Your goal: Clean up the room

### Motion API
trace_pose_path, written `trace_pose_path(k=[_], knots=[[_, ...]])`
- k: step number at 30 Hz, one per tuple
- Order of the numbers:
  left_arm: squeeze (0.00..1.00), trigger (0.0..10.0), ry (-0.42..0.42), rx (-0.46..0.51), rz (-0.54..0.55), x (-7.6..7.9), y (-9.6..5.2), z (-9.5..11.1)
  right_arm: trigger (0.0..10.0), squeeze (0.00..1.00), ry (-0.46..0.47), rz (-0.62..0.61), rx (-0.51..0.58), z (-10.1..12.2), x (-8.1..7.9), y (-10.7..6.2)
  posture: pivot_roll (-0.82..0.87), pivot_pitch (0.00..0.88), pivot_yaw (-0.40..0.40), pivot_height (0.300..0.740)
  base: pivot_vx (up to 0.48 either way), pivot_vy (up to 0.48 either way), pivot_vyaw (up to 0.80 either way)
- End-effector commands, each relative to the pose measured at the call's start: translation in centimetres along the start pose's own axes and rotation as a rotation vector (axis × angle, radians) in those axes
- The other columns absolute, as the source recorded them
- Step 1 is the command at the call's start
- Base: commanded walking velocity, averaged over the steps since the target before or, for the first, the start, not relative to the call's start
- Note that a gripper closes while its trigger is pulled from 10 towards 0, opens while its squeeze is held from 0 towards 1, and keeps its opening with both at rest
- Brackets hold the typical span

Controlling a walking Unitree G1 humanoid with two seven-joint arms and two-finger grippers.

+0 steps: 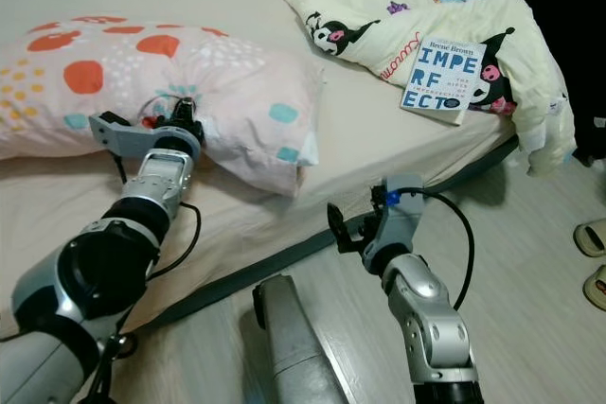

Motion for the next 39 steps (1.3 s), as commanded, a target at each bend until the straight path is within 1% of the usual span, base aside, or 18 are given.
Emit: trace_pose_path(k=[1,2,3,5,9,10,11,12,14,19,20,22,23,25,28,34,38,39], knots=[[0.00,0.0,0.015,-0.031,-0.097,2.7,0.4,-1.0,10.0,0.00,0.014,-0.010,-0.017,-0.8,0.5,-0.2,-0.47,0.235,-0.068,0.300,0.000,0.000,0.00],[0.00,0.0,0.124,-0.064,-0.214,5.7,0.9,-1.3,10.0,0.00,0.016,-0.001,-0.008,-0.7,0.2,0.6,-0.44,0.204,-0.051,0.300,0.000,0.000,0.00],[0.00,0.0,0.124,-0.064,-0.214,5.7,0.9,-1.3,10.0,0.00,0.016,-0.001,-0.008,-0.7,0.2,0.6,-0.44,0.204,-0.051,0.300,0.000,0.000,0.00],[0.00,0.0,0.265,-0.051,-0.307,8.5,1.5,-0.1,10.0,0.00,0.018,0.010,0.009,-0.3,-0.2,1.2,-0.43,0.193,-0.042,0.300,0.000,0.000,0.00],[0.00,0.0,0.294,-0.045,-0.324,9.0,1.7,0.2,10.0,0.00,0.018,0.012,0.013,-0.2,-0.3,1.3,-0.43,0.193,-0.042,0.300,0.000,0.000,0.00],[0.00,0.0,0.577,0.005,-0.436,12.3,2.2,3.1,10.0,0.00,0.024,0.016,0.031,0.1,-0.4,1.8,-0.39,0.154,-0.017,0.300,0.000,0.000,0.00],[0.00,0.0,0.709,0.026,-0.483,13.6,2.3,4.2,10.0,0.00,0.026,0.018,0.037,0.2,-0.4,2.0,-0.39,0.154,-0.017,0.300,0.000,0.000,0.00],[0.00,0.0,0.709,0.026,-0.483,13.6,2.3,4.2,10.0,0.00,0.026,0.018,0.037,0.2,-0.4,2.0,-0.39,0.154,-0.017,0.300,0.000,0.000,0.00],[0.00,0.0,0.928,0.056,-0.553,15.4,2.2,5.8,10.0,0.00,0.031,0.019,0.049,0.4,-0.4,2.3,-0.36,0.123,-0.001,0.300,0.000,0.000,0.00],[0.00,0.0,1.175,0.029,-0.662,16.4,1.7,6.1,10.0,0.00,0.036,0.018,0.062,0.7,-0.4,2.8,-0.34,0.108,0.012,0.300,0.000,0.000,0.00],[0.00,0.0,1.346,-0.021,-0.709,15.7,1.4,5.3,10.0,0.00,0.037,0.017,0.069,0.8,-0.3,3.1,-0.33,0.104,0.016,0.300,0.000,0.000,0.00],[0.00,0.0,1.445,-0.061,-0.738,15.0,1.2,4.6,10.0,0.00,0.036,0.017,0.072,0.9,-0.3,3.2,-0.33,0.104,0.016,0.300,0.000,0.000,0.00],[0.00,0.0,1.620,-0.161,-0.758,12.3,0.7,2.8,10.0,0.00,0.039,0.018,0.078,0.9,-0.4,3.4,-0.32,0.096,0.027,0.300,0.000,0.000,0.00],[0.00,0.0,1.620,-0.161,-0.758,12.3,0.7,2.8,10.0,0.00,0.039,0.018,0.078,0.9,-0.4,3.4,-0.32,0.096,0.027,0.300,0.000,0.000,0.00],[0.00,0.0,1.994,-0.491,-0.758,1.9,-1.7,-0.1,10.0,0.00,0.039,0.014,0.086,0.8,-0.4,3.8,-0.31,0.090,0.026,0.300,0.000,0.000,0.00],[0.00,0.0,2.143,-0.548,-0.537,-3.0,-2.0,2.9,10.0,0.00,0.057,0.057,0.103,1.1,-0.7,3.8,-0.29,0.089,0.026,0.315,0.000,0.000,0.00],[0.00,0.0,2.112,-0.536,-0.486,-3.6,-2.0,3.3,10.0,0.00,0.064,0.060,0.112,1.4,-0.7,3.9,-0.28,0.087,0.027,0.320,0.000,0.000,0.00],[0.00,6.7,1.870,-0.492,-0.333,-5.0,-2.2,3.4,10.0,0.00,0.067,0.062,0.138,2.2,-0.7,4.0,-0.27,0.086,0.027,0.330,0.000,0.000,0.00]])
Point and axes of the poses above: a point about 5 cm out from each wrist's last joint towards the gripper, its own y axis pointing out of the wrist towards the gripper, its own z axis along the axis of the wrist's last joint, x = y × z, the point moved 6 cm from there along y, pointing out of the wrist towards the gripper, and after that the axes turned 13 degrees about y, right-handed, at the moved point
